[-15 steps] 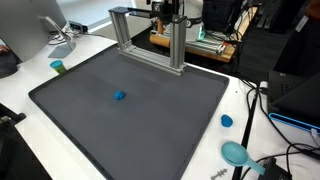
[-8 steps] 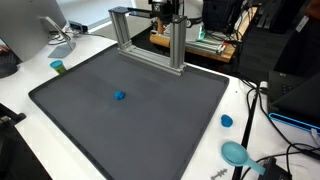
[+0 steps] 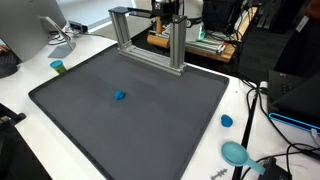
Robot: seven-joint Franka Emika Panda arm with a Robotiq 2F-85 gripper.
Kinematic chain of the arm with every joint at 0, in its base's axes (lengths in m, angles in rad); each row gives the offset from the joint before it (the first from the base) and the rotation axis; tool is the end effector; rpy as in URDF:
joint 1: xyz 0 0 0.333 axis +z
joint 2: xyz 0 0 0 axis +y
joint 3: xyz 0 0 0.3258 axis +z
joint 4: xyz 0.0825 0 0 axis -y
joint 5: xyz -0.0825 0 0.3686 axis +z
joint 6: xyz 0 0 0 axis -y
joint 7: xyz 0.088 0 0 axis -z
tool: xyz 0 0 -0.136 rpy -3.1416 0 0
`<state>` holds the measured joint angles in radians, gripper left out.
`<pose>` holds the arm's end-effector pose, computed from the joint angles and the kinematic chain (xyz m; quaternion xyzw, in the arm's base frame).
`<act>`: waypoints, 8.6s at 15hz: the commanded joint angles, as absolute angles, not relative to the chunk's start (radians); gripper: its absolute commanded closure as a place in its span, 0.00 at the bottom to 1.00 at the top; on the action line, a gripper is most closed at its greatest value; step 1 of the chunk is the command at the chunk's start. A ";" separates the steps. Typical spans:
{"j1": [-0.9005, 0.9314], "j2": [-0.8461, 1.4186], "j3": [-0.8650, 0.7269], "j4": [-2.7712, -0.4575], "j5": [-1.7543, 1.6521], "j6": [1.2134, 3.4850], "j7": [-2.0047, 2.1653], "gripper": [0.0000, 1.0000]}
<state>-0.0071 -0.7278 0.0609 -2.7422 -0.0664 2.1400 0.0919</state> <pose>0.3175 0.0114 0.4235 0.9968 -0.0093 0.0650 0.0451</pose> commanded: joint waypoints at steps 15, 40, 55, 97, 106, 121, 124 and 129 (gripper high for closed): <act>0.027 -0.705 -0.030 -2.738 0.020 2.135 -0.020 0.78; 0.027 -0.028 0.152 -2.073 -0.136 2.156 0.550 0.53; -0.012 0.197 0.004 -1.882 -0.069 2.317 0.128 0.78; -0.098 0.296 0.025 -1.969 0.065 2.429 -0.346 0.78; -0.068 0.256 -0.008 -1.950 -0.081 2.332 -0.298 0.78; -0.078 0.332 0.025 -1.883 0.030 2.376 -0.290 0.78; -0.076 0.361 0.021 -1.858 0.024 2.369 -0.275 0.78; -0.062 0.402 0.000 -1.828 -0.026 2.349 -0.215 0.78</act>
<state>-0.0765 0.3602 0.0207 -1.8711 0.0066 2.3785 -0.2631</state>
